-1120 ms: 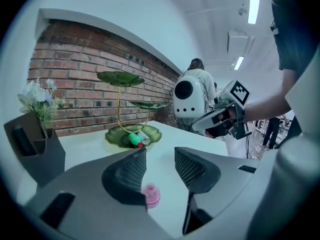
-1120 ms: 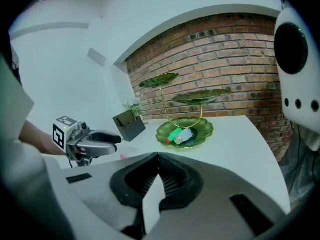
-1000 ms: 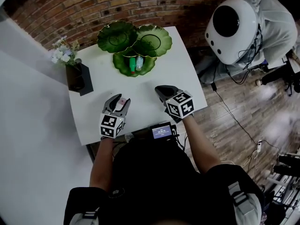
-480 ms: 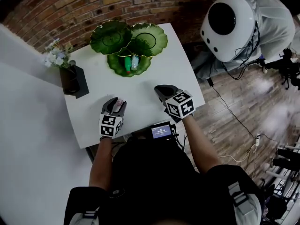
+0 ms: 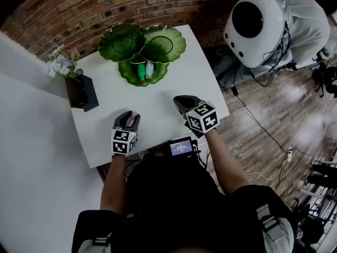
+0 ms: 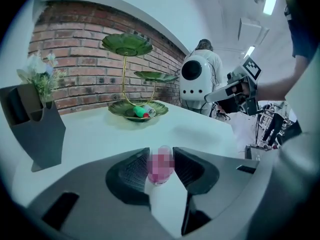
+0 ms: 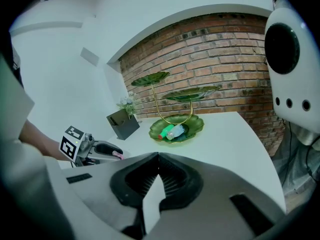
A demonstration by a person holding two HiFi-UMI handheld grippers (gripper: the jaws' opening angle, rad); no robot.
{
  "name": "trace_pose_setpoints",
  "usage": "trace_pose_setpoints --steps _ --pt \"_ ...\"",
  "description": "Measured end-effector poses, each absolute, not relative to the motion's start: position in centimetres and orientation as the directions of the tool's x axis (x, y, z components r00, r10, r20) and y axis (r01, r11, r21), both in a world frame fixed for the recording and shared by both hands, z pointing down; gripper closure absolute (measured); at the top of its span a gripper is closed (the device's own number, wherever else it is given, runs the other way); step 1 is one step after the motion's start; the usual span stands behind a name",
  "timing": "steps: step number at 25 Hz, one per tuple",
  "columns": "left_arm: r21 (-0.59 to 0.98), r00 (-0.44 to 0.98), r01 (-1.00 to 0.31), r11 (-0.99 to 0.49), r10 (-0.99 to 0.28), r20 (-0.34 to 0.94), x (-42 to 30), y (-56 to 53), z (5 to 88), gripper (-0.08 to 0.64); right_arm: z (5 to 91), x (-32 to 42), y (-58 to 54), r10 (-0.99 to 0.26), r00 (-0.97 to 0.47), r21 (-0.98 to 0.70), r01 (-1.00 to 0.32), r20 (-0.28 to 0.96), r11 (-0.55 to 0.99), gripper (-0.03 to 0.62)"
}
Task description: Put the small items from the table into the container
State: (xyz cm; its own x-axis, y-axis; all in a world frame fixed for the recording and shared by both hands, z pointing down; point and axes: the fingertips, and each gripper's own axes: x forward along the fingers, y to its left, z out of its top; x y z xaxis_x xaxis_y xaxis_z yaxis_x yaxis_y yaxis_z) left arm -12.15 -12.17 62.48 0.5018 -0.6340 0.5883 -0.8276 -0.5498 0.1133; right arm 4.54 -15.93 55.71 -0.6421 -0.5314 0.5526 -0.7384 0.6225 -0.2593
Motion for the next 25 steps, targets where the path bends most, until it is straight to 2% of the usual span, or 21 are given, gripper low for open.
trace_pose_setpoints --steps 25 --pt "0.137 0.57 -0.802 -0.582 -0.675 0.468 -10.4 -11.4 56.2 0.413 53.9 1.5 -15.2 -0.498 -0.703 -0.243 -0.672 0.508 0.7 0.577"
